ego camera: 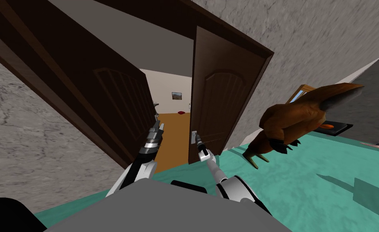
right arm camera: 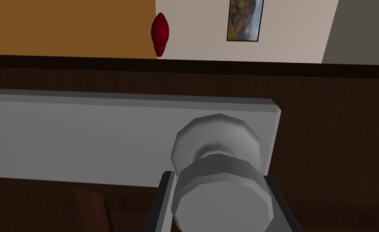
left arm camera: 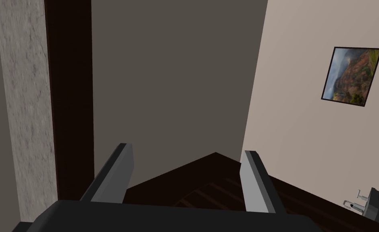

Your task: Push the door open

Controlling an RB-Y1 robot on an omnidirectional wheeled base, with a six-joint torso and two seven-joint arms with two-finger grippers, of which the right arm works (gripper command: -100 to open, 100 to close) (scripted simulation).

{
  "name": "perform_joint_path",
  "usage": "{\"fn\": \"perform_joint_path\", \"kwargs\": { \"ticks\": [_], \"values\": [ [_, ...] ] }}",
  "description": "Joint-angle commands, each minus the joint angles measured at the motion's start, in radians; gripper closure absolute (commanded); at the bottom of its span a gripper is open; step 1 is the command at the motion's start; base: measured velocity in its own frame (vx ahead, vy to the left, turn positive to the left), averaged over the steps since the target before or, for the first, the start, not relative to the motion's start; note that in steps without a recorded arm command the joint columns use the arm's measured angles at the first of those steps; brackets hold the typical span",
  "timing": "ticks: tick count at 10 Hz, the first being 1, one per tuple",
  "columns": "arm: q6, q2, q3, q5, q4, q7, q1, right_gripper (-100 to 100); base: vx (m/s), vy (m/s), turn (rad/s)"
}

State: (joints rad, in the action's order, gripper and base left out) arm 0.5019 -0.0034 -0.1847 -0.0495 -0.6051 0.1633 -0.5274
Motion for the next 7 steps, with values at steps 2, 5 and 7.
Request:
{"fn": "perform_joint_path", "kwargs": {
  "ticks": [2,5,7],
  "values": [
    [0.0,-0.008,0.009,0.003,0.0,-0.004,0.001,100,0.048,0.024,-0.009],
    [-0.001,-0.022,0.028,0.009,0.001,-0.012,0.002,100,0.146,0.127,-0.039],
    [-0.002,-0.032,0.044,0.015,0.002,-0.019,0.003,100,0.154,0.125,-0.028]
  ]
}}
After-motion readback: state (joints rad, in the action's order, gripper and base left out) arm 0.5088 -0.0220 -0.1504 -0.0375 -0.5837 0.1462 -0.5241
